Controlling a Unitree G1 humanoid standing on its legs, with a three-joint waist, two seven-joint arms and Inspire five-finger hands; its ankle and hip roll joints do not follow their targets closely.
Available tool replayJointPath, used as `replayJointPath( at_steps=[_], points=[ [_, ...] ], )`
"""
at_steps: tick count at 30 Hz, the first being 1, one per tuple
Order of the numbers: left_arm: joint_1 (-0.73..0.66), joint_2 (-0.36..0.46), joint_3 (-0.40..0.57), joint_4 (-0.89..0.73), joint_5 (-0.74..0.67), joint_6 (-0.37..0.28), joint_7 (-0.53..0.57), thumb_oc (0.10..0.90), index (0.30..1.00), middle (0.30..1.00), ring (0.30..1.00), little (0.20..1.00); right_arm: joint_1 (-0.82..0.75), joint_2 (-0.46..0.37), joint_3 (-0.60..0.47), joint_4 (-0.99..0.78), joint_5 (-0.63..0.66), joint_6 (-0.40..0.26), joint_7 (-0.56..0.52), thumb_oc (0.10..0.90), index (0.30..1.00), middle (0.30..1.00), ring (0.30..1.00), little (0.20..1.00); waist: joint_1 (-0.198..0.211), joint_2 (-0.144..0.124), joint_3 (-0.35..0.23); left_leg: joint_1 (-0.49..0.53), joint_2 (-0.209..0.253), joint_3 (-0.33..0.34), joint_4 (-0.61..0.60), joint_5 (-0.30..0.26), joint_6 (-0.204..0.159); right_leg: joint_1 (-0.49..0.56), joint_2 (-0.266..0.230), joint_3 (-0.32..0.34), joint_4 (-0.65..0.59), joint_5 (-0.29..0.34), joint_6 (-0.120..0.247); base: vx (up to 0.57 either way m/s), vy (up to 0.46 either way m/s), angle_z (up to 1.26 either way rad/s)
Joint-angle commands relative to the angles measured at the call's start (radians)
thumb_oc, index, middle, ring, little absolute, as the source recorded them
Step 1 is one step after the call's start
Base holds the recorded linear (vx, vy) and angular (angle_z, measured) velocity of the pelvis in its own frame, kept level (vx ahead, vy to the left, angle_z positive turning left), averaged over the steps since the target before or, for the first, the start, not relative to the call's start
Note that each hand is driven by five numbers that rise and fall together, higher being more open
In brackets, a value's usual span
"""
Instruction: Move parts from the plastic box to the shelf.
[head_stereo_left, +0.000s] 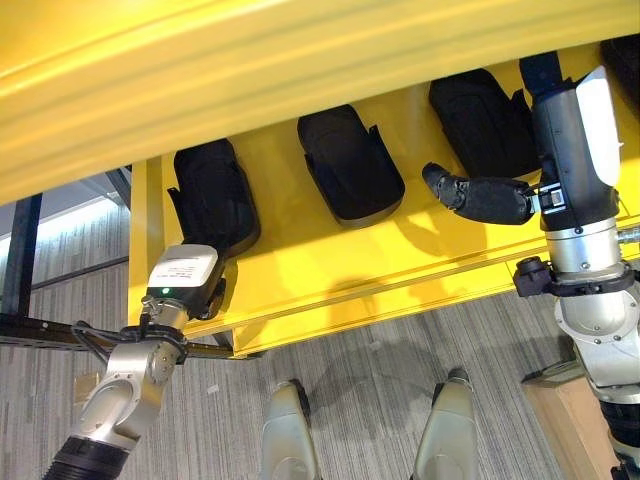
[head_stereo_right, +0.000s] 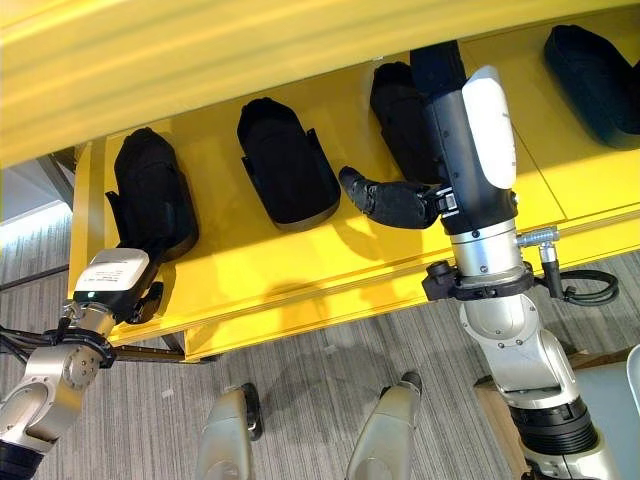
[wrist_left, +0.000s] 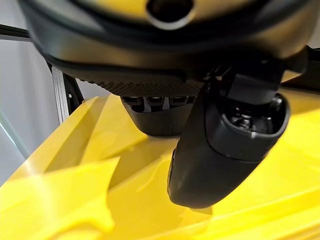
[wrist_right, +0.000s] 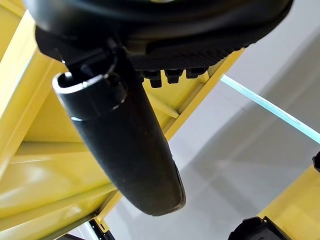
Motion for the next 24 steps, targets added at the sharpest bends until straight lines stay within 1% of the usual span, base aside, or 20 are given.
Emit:
replayJointPath(
  at_steps=[1, 8, 12, 13, 16, 19, 21, 22, 24],
  points=[
    [0.095, 0.088, -0.024, -0.022, 0.000, -0.002, -0.076, 0.900, 1.000, 1.000, 1.000, 1.000, -0.079, 0.010, -0.139, -0.151, 0.007, -0.067, -0.057, 0.900, 1.000, 1.000, 1.000, 1.000, 0.002, -0.025, -0.034, 0.130, 0.018, 0.045, -0.064, -0.090, 0.067, 0.053, -0.016, 0.000, -0.065, 0.014, 0.002, 0.00, 0.000, 0.00],
    [0.109, 0.092, -0.011, -0.028, 0.000, -0.011, -0.071, 0.900, 1.000, 1.000, 1.000, 1.000, -0.079, 0.009, -0.138, -0.154, 0.002, -0.064, -0.062, 0.900, 1.000, 1.000, 1.000, 1.000, 0.005, -0.022, -0.035, 0.134, 0.017, 0.046, -0.069, -0.088, 0.066, 0.055, -0.020, -0.004, -0.069, 0.017, 0.002, 0.00, 0.000, 0.00],
    [0.111, 0.093, -0.007, -0.027, -0.008, -0.014, -0.034, 0.900, 1.000, 1.000, 1.000, 1.000, -0.088, 0.007, -0.130, -0.149, -0.005, -0.059, -0.070, 0.900, 1.000, 1.000, 1.000, 1.000, 0.008, -0.021, -0.036, 0.136, 0.017, 0.048, -0.071, -0.087, 0.065, 0.055, -0.024, -0.008, -0.073, 0.021, 0.002, 0.00, 0.000, 0.00],
    [0.112, 0.090, -0.007, -0.027, -0.009, -0.009, -0.017, 0.900, 1.000, 1.000, 1.000, 1.000, -0.089, 0.008, -0.130, -0.149, -0.010, -0.053, -0.084, 0.900, 1.000, 1.000, 1.000, 1.000, 0.009, -0.021, -0.036, 0.136, 0.017, 0.048, -0.072, -0.086, 0.065, 0.055, -0.024, -0.009, -0.073, 0.021, 0.002, 0.00, 0.000, 0.00],
    [0.106, 0.080, 0.004, 0.006, -0.028, 0.010, 0.119, 0.900, 1.000, 1.000, 1.000, 1.000, -0.080, 0.017, -0.124, -0.141, -0.009, -0.052, -0.106, 0.900, 1.000, 1.000, 1.000, 1.000, 0.008, -0.026, -0.042, 0.142, 0.019, 0.048, -0.076, -0.088, 0.065, 0.057, -0.025, -0.010, -0.073, 0.020, 0.002, 0.00, 0.000, 0.00],
    [0.097, 0.081, 0.013, 0.025, -0.043, 0.015, 0.150, 0.900, 1.000, 1.000, 1.000, 1.000, -0.070, 0.025, -0.126, -0.139, -0.015, -0.062, -0.106, 0.900, 1.000, 1.000, 1.000, 1.000, 0.005, -0.029, -0.042, 0.140, 0.020, 0.049, -0.073, -0.088, 0.067, 0.055, -0.024, -0.005, -0.069, 0.019, 0.002, 0.00, 0.000, 0.00],
    [0.103, 0.080, 0.036, 0.039, -0.053, 0.003, 0.217, 0.900, 1.000, 1.000, 1.000, 1.000, -0.060, 0.033, -0.127, -0.133, -0.024, -0.079, -0.111, 0.900, 1.000, 1.000, 1.000, 1.000, 0.006, -0.031, -0.044, 0.138, 0.019, 0.049, -0.069, -0.088, 0.068, 0.055, -0.023, -0.004, -0.067, 0.018, 0.002, 0.00, 0.000, 0.00],
    [0.104, 0.077, 0.049, 0.037, -0.067, -0.007, 0.254, 0.900, 1.000, 1.000, 1.000, 1.000, -0.061, 0.037, -0.124, -0.134, -0.032, -0.075, -0.114, 0.900, 1.000, 1.000, 1.000, 1.000, 0.009, -0.032, -0.046, 0.138, 0.018, 0.049, -0.070, -0.089, 0.068, 0.055, -0.024, -0.005, -0.067, 0.018, 0.002, 0.00, 0.000, 0.00],
    [0.108, 0.072, 0.070, 0.035, -0.077, -0.025, 0.288, 0.900, 1.000, 1.000, 1.000, 1.000, -0.062, 0.041, -0.123, -0.135, -0.034, -0.068, -0.118, 0.900, 1.000, 1.000, 1.000, 1.000, 0.011, -0.034, -0.047, 0.141, 0.018, 0.050, -0.071, -0.088, 0.070, 0.056, -0.024, -0.006, -0.068, 0.017, 0.002, 0.00, 0.000, 0.00]
  ],
)
